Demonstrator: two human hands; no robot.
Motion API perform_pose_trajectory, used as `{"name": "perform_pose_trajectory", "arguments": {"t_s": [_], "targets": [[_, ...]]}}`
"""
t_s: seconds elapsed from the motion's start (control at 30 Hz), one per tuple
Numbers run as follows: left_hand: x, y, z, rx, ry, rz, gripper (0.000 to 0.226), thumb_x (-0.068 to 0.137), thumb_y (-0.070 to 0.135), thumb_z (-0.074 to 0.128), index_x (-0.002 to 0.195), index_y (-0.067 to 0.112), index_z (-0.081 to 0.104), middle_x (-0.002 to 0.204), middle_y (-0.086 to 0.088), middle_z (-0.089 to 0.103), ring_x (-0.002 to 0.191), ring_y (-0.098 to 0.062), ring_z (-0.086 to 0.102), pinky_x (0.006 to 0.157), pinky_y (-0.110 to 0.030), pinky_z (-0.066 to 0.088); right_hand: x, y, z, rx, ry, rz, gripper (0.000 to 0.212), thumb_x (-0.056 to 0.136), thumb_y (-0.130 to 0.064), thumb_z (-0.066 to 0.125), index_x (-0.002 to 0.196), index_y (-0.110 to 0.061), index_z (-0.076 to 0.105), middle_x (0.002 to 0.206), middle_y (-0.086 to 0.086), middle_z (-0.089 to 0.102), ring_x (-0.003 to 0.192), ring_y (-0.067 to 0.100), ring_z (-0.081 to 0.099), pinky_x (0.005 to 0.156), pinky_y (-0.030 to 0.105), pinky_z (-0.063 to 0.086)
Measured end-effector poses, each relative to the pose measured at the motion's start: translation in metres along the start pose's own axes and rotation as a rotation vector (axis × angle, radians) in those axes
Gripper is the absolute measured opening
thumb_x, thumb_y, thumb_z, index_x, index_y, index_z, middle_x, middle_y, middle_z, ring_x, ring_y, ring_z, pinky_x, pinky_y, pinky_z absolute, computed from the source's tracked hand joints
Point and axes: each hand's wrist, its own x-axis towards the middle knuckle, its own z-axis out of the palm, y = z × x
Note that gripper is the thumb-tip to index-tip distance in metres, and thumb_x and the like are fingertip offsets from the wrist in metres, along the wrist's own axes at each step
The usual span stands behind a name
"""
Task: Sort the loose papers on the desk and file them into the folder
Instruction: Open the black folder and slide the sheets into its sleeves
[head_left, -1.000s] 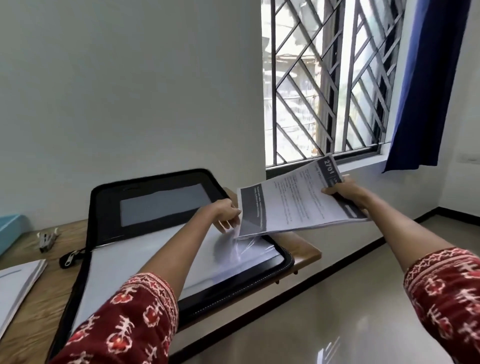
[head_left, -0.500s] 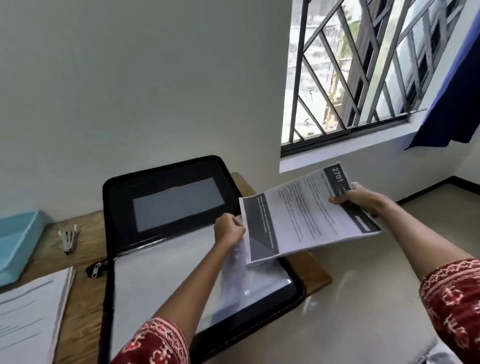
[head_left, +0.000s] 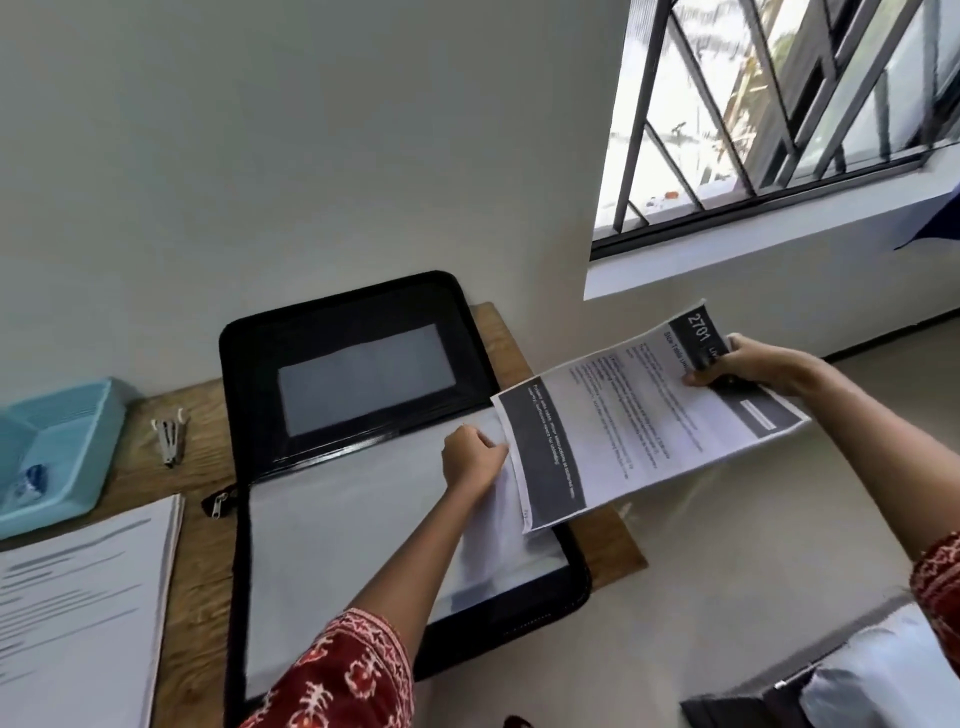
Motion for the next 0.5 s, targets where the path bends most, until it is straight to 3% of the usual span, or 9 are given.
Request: {"name": "perform_pose_trajectory", "arguments": {"t_s": [0.17, 0.33, 0.4, 0.5], "targets": [[0.001, 0.004, 0.009, 0.017, 0.02, -0.009, 0.014, 0.075, 0.011, 0.06, 0.073, -0.001, 0.066, 0.078, -0.012, 0.069, 0.076, -0.028, 0.064, 0.058, -0.025, 0.042, 0.013, 0.01, -0.004, 0.019, -0.052, 0.009, 0.018, 0.081, 0.003, 0.067, 0.099, 0.001, 0.064, 0.092, 0.016, 0.07, 0.066, 0.02, 0.071, 0.055, 0.024, 0.056], [-0.004, 0.002, 0.01, 0.064, 0.036, 0.024, 0.012, 0.079, 0.005, 0.053, 0.067, 0.003, 0.053, 0.08, -0.017, 0.066, 0.078, -0.033, 0.064, 0.063, -0.034, 0.047, 0.031, 0.025, 0.002, 0.005, -0.091, 0.069, 0.02, 0.083, -0.001, 0.068, 0.103, -0.002, 0.064, 0.092, 0.013, 0.072, 0.069, 0.021, 0.071, 0.058, 0.027, 0.055], [-0.001, 0.005, 0.005, 0.134, -0.012, 0.067, 0.007, 0.083, 0.003, 0.05, 0.089, 0.002, 0.055, 0.093, -0.019, 0.063, 0.09, -0.035, 0.06, 0.068, -0.035, 0.043, 0.041, 0.029, 0.009, -0.001, -0.099, 0.099, 0.023, 0.08, -0.003, 0.07, 0.103, -0.003, 0.064, 0.101, 0.017, 0.07, 0.076, 0.026, 0.07, 0.067, 0.033, 0.055], [0.003, 0.01, 0.004, 0.247, -0.162, 0.147, 0.032, 0.094, 0.015, 0.042, 0.126, 0.013, 0.046, 0.116, -0.017, 0.056, 0.11, -0.035, 0.053, 0.08, -0.034, 0.04, 0.05, 0.034, 0.015, 0.004, -0.092, 0.139, 0.029, 0.077, -0.003, 0.073, 0.103, -0.003, 0.061, 0.105, 0.02, 0.067, 0.083, 0.031, 0.067, 0.078, 0.041, 0.056]]}}
